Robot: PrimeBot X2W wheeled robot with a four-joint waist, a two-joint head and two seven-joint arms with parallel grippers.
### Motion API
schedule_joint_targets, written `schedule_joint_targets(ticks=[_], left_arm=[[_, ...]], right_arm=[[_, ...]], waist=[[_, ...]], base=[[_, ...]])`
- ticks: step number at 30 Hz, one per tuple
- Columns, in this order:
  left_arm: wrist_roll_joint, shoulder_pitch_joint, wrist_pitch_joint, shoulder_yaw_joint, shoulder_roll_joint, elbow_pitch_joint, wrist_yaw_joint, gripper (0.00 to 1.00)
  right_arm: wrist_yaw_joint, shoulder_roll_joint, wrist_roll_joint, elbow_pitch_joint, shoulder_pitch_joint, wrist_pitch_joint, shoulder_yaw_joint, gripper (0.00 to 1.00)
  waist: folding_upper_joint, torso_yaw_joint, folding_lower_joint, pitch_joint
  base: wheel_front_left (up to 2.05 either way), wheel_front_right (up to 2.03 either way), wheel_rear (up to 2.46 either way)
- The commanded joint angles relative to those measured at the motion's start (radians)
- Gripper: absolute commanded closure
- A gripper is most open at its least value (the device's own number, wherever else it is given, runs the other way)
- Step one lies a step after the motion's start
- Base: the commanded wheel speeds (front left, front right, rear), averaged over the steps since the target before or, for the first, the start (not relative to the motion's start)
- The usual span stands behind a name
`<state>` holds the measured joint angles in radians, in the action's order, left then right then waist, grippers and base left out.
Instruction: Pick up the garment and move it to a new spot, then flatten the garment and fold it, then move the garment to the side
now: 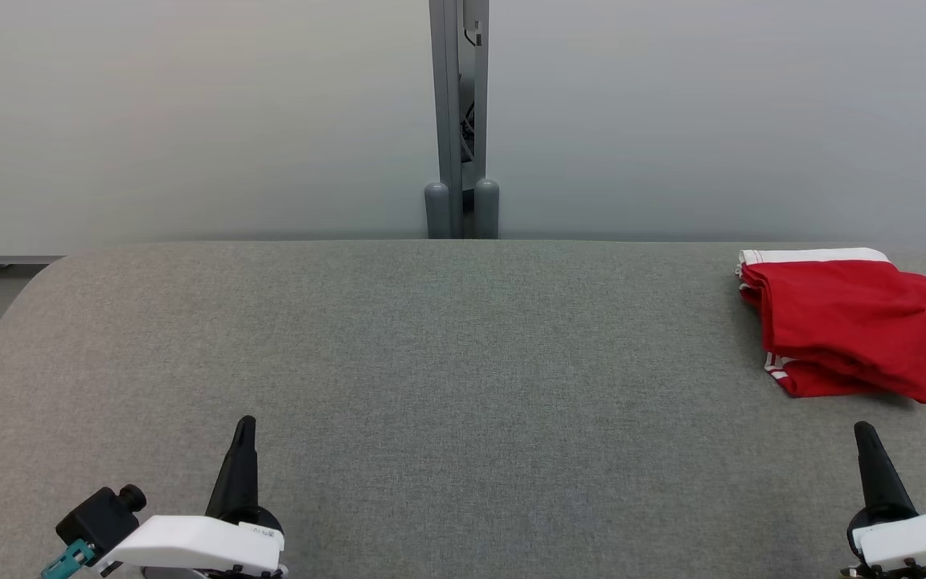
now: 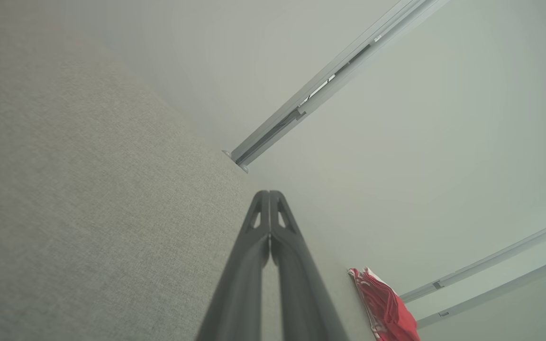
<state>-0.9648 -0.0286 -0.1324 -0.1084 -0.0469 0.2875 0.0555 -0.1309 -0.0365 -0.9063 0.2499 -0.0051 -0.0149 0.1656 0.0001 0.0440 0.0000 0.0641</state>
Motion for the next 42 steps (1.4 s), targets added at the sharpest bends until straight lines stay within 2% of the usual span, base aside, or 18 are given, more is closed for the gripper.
schedule_joint_targets(ticks=[1,22,42], left_arm=[[-0.026,-0.032,0.005,0.008,-0.003,-0.008,0.009,1.00],[-0.259,-0.089,0.044,0.033,-0.004,0.012,0.035,1.00],[-0.425,-0.132,0.073,0.051,-0.005,0.028,0.053,1.00]], right_arm=[[0.000,-0.011,-0.025,-0.004,-0.026,-0.009,0.010,1.00],[0.000,-0.014,-0.255,0.035,-0.096,-0.095,0.052,1.00],[0.000,-0.016,-0.419,0.062,-0.145,-0.158,0.083,1.00]], waist=[[-0.0001,-0.001,0.0000,-0.001],[-0.0001,-0.013,0.0000,-0.020],[-0.0001,-0.024,0.0000,-0.037]], base=[[0.00,0.00,0.00],[0.00,0.00,0.00],[0.00,0.00,0.00]])
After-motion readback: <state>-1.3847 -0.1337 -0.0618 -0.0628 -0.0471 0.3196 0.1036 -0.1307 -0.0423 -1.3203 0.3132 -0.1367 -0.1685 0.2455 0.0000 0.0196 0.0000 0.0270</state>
